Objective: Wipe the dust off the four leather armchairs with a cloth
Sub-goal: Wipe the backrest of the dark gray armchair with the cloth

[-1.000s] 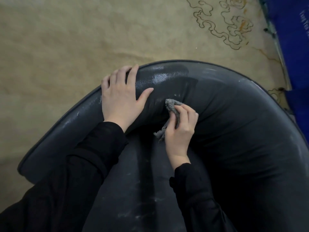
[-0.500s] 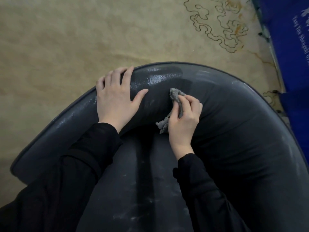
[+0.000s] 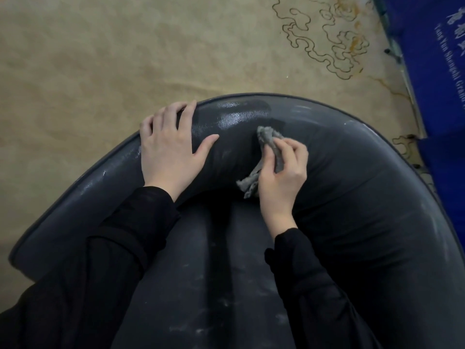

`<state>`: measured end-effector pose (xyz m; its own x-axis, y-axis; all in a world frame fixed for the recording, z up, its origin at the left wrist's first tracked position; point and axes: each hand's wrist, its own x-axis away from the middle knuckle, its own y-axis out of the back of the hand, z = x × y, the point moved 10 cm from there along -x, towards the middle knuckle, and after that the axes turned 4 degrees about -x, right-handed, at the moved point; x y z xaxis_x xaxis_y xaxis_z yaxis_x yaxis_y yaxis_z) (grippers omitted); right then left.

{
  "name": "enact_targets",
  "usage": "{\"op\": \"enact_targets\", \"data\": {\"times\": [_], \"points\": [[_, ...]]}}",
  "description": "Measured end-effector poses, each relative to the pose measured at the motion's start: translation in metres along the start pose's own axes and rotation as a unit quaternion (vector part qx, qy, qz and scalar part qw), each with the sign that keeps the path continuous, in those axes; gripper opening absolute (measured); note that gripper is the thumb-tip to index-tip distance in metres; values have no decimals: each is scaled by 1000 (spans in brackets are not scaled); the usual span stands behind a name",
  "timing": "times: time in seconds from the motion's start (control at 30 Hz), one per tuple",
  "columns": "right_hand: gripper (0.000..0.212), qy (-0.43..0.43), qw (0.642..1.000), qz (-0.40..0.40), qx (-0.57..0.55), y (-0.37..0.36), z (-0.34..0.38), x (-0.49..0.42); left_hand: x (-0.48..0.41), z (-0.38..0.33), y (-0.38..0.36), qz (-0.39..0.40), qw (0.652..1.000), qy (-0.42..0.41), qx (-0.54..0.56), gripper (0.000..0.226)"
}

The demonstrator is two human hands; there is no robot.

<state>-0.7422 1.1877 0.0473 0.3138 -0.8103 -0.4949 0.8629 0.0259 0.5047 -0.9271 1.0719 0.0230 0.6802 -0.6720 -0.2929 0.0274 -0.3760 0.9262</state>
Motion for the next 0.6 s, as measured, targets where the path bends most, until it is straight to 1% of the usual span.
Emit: {"op": "enact_targets", "data": {"times": [0.07,0.13,0.3,0.4,0.47,0.53,0.6], "points": [[15,-2,1000,-13,-3,-4,3,-12,0,0,0,0,1000,1,0,66],[16,-2,1000,-9,11,-10,3,-10,0,0,0,3,1000,0,-2,66],[14,18,999,31,19,-7,5,7,-1,-1,1,12,1000,3,-1,68],[14,44,999,9,22,3,14,-30,-3,0,6,0,1000,22,10,68],[14,52,998,20,33,-5,19,-56,-7,-6,8,-10,999,30,31,70],[14,68,994,57,57,-21,21,-66,-16,-25,4,1,999,4,47,76],[14,72,992,65,80,-21,13,-69,-24,-47,-4,21,998,-32,58,83]]}}
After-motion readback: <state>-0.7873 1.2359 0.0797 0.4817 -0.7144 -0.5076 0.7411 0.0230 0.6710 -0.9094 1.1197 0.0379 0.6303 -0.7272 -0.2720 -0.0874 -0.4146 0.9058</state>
